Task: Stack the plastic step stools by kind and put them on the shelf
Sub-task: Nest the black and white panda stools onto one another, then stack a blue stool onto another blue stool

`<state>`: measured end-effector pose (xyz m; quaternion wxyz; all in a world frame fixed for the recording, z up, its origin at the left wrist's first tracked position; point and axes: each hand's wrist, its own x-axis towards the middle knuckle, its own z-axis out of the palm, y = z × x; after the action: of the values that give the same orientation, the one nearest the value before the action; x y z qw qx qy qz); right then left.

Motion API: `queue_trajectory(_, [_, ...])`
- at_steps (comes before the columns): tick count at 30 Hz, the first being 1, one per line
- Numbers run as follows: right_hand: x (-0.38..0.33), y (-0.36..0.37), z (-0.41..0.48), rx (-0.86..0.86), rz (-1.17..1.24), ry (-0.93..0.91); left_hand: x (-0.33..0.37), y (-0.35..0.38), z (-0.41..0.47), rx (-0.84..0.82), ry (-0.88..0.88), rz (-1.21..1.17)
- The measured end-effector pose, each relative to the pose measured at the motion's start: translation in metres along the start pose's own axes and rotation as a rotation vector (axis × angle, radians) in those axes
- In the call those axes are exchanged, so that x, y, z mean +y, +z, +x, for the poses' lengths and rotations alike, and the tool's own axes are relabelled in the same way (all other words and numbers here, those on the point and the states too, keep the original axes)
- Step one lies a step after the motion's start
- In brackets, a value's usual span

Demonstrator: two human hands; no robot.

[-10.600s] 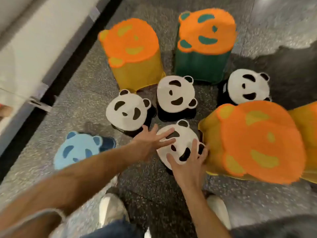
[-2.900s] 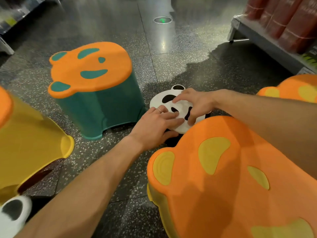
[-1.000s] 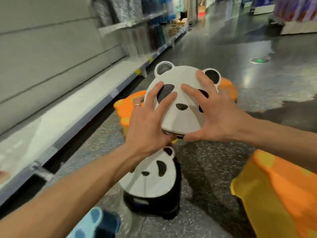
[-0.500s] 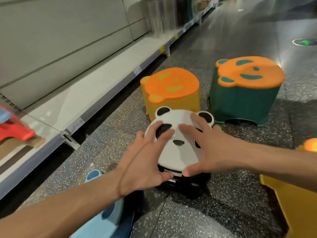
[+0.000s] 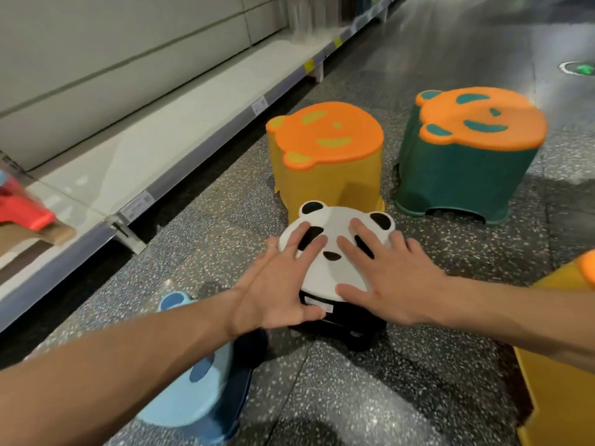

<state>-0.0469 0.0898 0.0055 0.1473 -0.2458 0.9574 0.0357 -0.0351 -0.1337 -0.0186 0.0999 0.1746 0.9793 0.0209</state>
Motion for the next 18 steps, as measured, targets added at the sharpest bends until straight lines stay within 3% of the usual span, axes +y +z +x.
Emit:
queue_trajectory(5, [-0.025,-0.009,-0.013,0.176,-0.159,-0.171,-0.019,-0.004,-0.029,-0.071,0.098,0.165])
queue_trajectory(8, [-0.071,-0.004,-0.013,0.139,-0.072,-0.359,-0.041,0.003,-0.068,-0.129,0.086,0.206])
queue_trajectory(12, [-0.139,0.009,-0.001,0.105,0.006,-0.570,-0.082,0.015,-0.130,-0.262,-0.055,0.171])
queue_trajectory(16, [-0.183,0.021,0.017,0.016,0.117,-0.608,-0.114,0.025,-0.180,-0.413,-0.282,0.121])
queue_trajectory(18, [-0.194,0.031,0.029,-0.063,0.031,-0.611,-0.121,0.034,-0.193,-0.457,-0.360,0.117])
